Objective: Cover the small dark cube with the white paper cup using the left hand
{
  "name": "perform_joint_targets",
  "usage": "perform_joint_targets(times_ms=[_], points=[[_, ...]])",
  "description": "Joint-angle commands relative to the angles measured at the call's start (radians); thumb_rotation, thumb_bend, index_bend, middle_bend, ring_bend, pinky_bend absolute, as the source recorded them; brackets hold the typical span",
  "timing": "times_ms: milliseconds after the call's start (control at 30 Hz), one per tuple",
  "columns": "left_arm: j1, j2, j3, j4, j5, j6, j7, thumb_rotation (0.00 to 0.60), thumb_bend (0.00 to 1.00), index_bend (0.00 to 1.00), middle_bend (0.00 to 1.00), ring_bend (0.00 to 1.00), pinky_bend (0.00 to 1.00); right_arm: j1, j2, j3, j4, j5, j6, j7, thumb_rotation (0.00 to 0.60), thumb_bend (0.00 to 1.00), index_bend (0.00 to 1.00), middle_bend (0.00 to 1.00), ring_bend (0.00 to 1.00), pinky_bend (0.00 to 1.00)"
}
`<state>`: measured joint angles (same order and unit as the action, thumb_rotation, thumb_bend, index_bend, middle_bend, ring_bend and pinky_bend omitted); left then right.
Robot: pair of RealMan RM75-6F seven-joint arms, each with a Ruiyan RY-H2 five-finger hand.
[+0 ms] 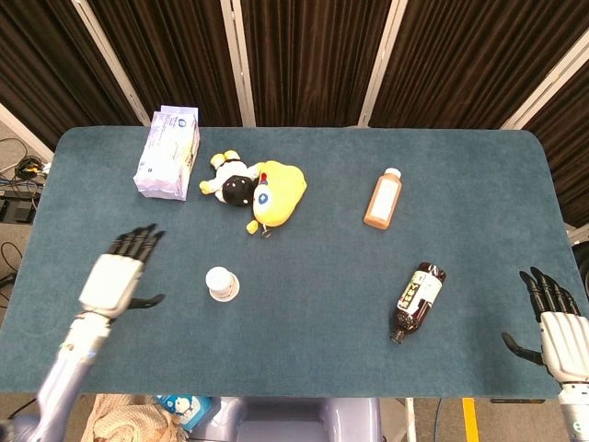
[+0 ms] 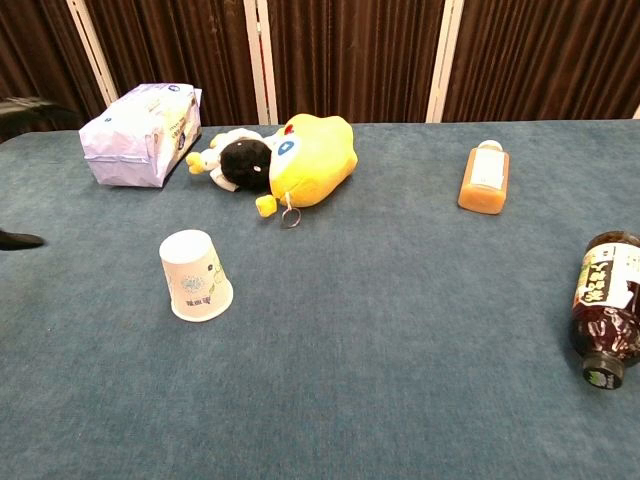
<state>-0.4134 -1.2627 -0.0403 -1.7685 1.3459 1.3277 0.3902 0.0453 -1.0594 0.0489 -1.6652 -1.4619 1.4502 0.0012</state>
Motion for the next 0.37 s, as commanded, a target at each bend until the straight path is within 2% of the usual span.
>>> perform_joint_targets(times_ms=[33, 133, 267, 367], points=[[0.069, 0.051, 0.041, 0.004, 0.055, 0.083, -0.037, 0.6, 0.09, 0.0, 0.0, 0.0, 0.05, 0.0, -0.001, 0.0, 0.0, 0.0, 0.001, -0.008, 0.6, 0.24, 0.0, 0.0, 0.0, 0.11], [0.163, 0.08, 0.098, 0.041, 0.112, 0.187, -0.102, 0.6, 0.08, 0.0, 0.0, 0.0, 0.01, -0.002, -0.004, -0.001, 0.001, -0.002, 0.005, -0.015, 0.6, 0.24, 0.0, 0.0, 0.0, 0.11], [0.212, 0.093, 0.119, 0.088, 0.147, 0.235, -0.145, 0.6, 0.08, 0.0, 0.0, 0.0, 0.0, -0.001, -0.005, -0.001, 0.0, -0.005, 0.006, -0.016, 0.6, 0.24, 0.0, 0.0, 0.0, 0.11], [0.234, 0.103, 0.116, 0.101, 0.157, 0.258, -0.181, 0.6, 0.08, 0.0, 0.0, 0.0, 0.0, -0.001, -0.006, -0.003, 0.001, -0.009, 0.005, -0.018, 0.6, 0.24, 0.0, 0.0, 0.0, 0.11]])
